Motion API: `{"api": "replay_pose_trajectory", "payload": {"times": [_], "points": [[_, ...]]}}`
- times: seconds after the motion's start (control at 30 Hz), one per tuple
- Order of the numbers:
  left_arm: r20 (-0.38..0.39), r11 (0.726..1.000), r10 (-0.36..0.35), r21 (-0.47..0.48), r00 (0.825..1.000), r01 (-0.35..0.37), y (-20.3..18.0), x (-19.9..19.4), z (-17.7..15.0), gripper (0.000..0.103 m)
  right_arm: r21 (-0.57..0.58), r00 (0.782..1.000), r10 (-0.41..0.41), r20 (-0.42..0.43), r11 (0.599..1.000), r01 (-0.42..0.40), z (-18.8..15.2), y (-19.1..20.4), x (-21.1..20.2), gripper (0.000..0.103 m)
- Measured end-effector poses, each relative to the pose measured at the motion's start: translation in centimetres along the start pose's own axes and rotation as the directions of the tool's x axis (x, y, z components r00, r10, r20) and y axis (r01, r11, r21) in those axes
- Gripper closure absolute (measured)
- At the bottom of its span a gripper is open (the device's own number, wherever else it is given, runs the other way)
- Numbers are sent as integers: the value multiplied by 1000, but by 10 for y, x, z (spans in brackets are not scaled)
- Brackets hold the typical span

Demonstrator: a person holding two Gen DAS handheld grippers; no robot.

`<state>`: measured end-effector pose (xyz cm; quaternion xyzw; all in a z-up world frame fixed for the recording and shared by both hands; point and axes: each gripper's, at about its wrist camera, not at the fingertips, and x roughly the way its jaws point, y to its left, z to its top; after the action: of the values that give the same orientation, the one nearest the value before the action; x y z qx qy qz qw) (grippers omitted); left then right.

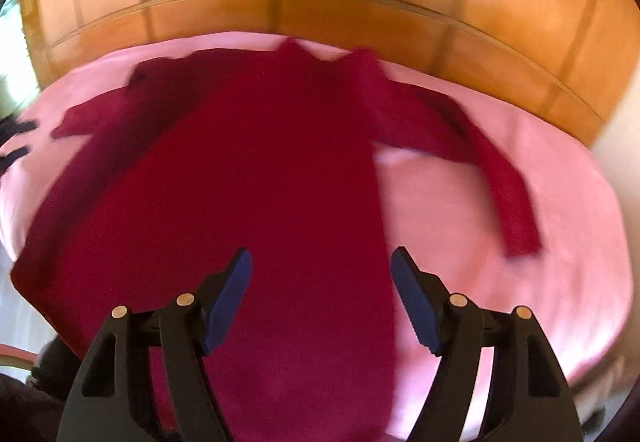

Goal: Fold small clothes

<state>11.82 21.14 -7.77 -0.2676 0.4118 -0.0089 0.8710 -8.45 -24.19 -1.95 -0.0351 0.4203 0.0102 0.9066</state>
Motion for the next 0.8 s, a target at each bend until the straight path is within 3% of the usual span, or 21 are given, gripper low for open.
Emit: {"api": "replay_pose_trajectory", "payload": {"times": [0.13, 0.2, 0.23, 0.27, 0.4, 0.53, 0.67, 0.7, 0.8], "points": [[-43, 1000, 7, 1, 999, -7, 1, 38, 27, 29, -10, 997, 79, -14, 997, -79, 18, 33, 27, 31], [-74, 1000, 12, 25, 997, -11, -2, 58, 33, 52, 6, 993, 113, -24, 994, -113, 18, 49, 37, 31], [-86, 999, 24, 50, 996, -19, -7, 62, 36, 80, 8, 992, 121, -29, 993, -121, 19, 54, 42, 31], [-92, 996, 42, 81, 995, -34, -9, 66, 38, 98, 6, 992, 121, -34, 993, -121, 20, 54, 46, 31], [-7, 989, 103, 108, 995, -101, 3, 51, 62, 98, 19, 989, 132, -61, 991, -131, 21, 62, 61, 31], [91, 973, 206, 92, 974, -214, 26, 28, 103, 98, 23, 989, 131, -64, 991, -130, 15, 63, 59, 29], [172, 942, 310, 75, 935, -326, 46, 8, 141, 98, 26, 990, 121, -65, 992, -120, 18, 62, 72, 25], [197, 926, 351, 73, 915, -371, 52, 3, 150, 98, 23, 991, 118, -64, 993, -117, 18, 62, 74, 24], [205, 899, 420, 40, 884, -436, 70, 0, 163, 98, 21, 992, 115, -59, 993, -114, 18, 62, 78, 21]]}}
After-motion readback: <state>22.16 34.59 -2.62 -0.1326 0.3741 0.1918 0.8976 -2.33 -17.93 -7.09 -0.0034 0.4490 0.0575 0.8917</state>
